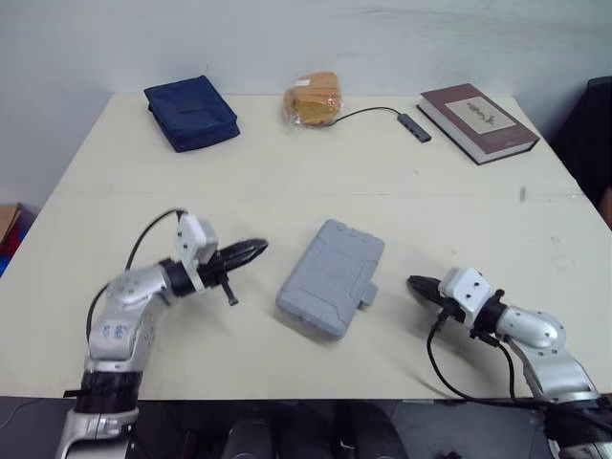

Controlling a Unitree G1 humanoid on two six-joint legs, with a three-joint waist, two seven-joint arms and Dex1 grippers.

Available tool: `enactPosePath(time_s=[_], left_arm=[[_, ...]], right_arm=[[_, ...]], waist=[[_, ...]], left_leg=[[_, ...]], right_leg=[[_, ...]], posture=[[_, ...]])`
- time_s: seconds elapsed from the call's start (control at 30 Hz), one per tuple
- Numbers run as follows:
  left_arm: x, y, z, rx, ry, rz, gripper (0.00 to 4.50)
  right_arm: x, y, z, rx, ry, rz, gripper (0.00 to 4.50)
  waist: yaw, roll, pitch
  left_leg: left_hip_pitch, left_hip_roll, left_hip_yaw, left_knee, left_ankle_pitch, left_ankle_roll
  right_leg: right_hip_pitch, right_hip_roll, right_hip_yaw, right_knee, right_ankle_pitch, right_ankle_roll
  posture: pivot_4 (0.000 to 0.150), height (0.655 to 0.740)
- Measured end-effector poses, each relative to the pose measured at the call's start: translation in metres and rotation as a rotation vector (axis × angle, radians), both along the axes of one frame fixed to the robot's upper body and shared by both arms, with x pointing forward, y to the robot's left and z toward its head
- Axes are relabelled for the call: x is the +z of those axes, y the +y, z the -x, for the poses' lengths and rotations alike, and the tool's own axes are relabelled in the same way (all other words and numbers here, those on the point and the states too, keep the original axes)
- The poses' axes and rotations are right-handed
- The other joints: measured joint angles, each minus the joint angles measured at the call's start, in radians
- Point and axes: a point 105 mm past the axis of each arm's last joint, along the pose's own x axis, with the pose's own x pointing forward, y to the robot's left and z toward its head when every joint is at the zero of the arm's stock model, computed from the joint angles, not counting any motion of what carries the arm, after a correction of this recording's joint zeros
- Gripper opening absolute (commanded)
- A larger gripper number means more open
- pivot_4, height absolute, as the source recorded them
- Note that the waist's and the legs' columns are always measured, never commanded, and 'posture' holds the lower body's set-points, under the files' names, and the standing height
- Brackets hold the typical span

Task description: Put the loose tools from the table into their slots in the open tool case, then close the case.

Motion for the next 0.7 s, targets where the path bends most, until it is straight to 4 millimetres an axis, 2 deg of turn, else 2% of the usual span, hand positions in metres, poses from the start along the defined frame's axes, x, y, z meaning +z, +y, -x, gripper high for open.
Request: enactPosePath(time_s=[0.13, 0.23, 0.33, 0.47, 0.6, 0.7], left_arm=[[-0.004, -0.047, 0.005, -0.169, 0.0, -0.066, 0.05], [-0.025, -0.072, -0.009, -0.187, -0.001, -0.236, 0.05], [-0.046, -0.084, -0.017, -0.183, 0.028, -0.321, 0.05], [-0.053, -0.105, -0.013, -0.232, -0.024, -0.384, 0.05], [-0.057, -0.107, -0.011, -0.235, -0.06, -0.409, 0.05], [-0.058, -0.108, -0.01, -0.222, -0.044, -0.397, 0.05]], right_arm=[[0.01, 0.017, 0.011, 0.057, -0.021, -0.045, 0.0], [0.017, 0.031, 0.014, 0.11, -0.037, -0.046, 0.0], [0.018, 0.043, 0.017, 0.155, -0.033, -0.049, 0.0], [0.022, 0.059, 0.012, 0.209, -0.037, -0.06, 0.0], [0.022, 0.074, 0.008, 0.251, -0.025, -0.073, 0.0], [0.012, 0.079, 0.006, 0.272, 0.028, -0.043, 0.0]], waist=[[-0.012, 0.001, 0.001], [-0.015, 0.001, 0.001], [-0.021, 0.002, 0.001], [-0.02, 0.002, 0.001], [-0.02, 0.003, 0.0], [-0.02, 0.003, 0.0]], left_leg=[[0.0, -0.001, 0.002, 0.0, 0.0, 0.001], [0.0, -0.002, 0.001, 0.0, 0.001, 0.0], [0.0, -0.001, 0.001, 0.0, 0.001, 0.0], [0.0, -0.001, 0.001, 0.0, 0.002, 0.002], [0.002, 0.0, 0.0, 0.0, 0.002, 0.002], [0.001, 0.0, 0.0, 0.0, 0.002, 0.002]], right_leg=[[0.0, 0.001, 0.002, 0.0, 0.0, 0.001], [0.0, 0.003, 0.001, -0.001, 0.0, 0.001], [-0.001, 0.004, 0.001, -0.001, 0.0, 0.0], [-0.001, 0.002, 0.001, -0.001, 0.0, 0.0], [0.001, 0.002, 0.001, -0.001, 0.0, 0.0], [0.001, 0.001, 0.001, -0.001, 0.0, 0.0]], posture=[[0.15, 0.74], [0.15, 0.74], [0.15, 0.74], [0.15, 0.74], [0.15, 0.74], [0.15, 0.74]])
